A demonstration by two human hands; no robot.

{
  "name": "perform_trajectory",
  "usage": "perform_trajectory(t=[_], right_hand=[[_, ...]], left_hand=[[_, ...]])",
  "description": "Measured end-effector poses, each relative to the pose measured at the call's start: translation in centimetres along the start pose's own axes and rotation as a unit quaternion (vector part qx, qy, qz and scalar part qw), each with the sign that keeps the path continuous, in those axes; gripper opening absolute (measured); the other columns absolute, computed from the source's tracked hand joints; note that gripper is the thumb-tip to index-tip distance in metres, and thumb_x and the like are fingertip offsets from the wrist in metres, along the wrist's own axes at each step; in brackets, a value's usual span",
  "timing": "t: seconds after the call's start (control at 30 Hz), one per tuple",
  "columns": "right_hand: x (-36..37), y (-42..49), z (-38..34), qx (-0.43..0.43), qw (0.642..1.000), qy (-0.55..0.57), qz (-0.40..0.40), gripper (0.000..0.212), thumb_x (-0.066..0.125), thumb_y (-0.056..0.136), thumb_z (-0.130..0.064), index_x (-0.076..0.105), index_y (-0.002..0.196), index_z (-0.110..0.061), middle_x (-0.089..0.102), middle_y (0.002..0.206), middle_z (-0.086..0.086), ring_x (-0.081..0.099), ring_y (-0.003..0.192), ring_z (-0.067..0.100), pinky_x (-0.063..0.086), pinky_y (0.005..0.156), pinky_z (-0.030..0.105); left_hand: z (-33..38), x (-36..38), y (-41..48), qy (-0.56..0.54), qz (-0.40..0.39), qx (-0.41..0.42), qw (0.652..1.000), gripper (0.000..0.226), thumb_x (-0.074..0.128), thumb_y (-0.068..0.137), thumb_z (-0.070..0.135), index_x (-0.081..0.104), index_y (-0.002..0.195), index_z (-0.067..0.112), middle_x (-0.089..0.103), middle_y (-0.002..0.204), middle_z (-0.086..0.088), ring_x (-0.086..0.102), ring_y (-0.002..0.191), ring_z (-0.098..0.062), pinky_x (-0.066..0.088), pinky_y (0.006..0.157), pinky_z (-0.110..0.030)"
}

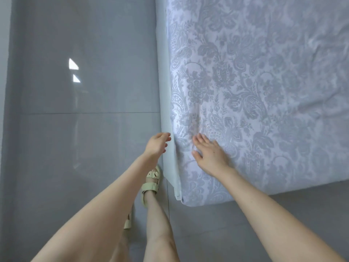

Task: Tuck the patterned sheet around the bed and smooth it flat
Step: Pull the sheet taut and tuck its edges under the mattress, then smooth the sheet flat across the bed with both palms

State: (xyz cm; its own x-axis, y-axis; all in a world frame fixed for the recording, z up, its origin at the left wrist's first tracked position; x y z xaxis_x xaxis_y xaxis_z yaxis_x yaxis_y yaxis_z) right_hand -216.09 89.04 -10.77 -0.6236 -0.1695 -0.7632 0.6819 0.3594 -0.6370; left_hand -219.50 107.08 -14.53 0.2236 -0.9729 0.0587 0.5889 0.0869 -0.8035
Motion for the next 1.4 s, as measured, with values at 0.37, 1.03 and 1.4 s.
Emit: perform_trajectory(t=[0.37,1.03,1.4], right_hand=[[-8.3,-14.0,-2.1,0.113,0.945,0.274,0.138,0.030,0.045,0.096,-0.027,0.068,0.101,-0.009,0.070,0.093,0.011,0.064,0.089,0.027,0.048,0.073,0.033],[-37.2,-16.6,5.9,0.123,0.832,0.427,0.332,0.028,0.050,0.096,-0.026,0.067,0.091,-0.004,0.071,0.081,0.003,0.067,0.071,0.014,0.053,0.072,0.030],[-52.0,5.9,5.0,0.182,0.715,0.577,0.350,0.021,0.052,0.095,-0.018,0.066,0.090,-0.004,0.068,0.080,0.008,0.060,0.067,0.017,0.047,0.059,0.025]], left_hand=[[10.9,1.3,-13.2,0.126,-0.007,0.107,0.986,0.018,0.042,0.094,0.016,0.060,0.095,0.011,0.062,0.089,-0.004,0.054,0.081,-0.021,0.045,0.076,-0.029],[42.5,7.7,-22.3,0.213,-0.032,0.330,0.919,0.018,0.047,0.094,0.016,0.064,0.099,0.010,0.066,0.090,-0.003,0.059,0.081,-0.018,0.047,0.072,-0.025],[64.1,-3.3,-6.7,0.236,-0.024,0.331,0.913,0.018,0.048,0.093,0.016,0.065,0.098,0.013,0.068,0.091,-0.002,0.060,0.084,-0.017,0.049,0.083,-0.031]])
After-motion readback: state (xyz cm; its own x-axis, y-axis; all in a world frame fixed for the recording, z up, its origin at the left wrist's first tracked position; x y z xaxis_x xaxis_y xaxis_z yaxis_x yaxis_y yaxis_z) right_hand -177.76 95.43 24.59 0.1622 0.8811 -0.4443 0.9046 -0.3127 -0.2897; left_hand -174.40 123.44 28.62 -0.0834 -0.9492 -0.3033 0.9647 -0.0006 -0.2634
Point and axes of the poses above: each hand's wrist, its own y-axis towards the middle knuckle, its own x-axis out of the palm, z = x × y, the point moved 2 cm from there along y, towards the middle knuckle
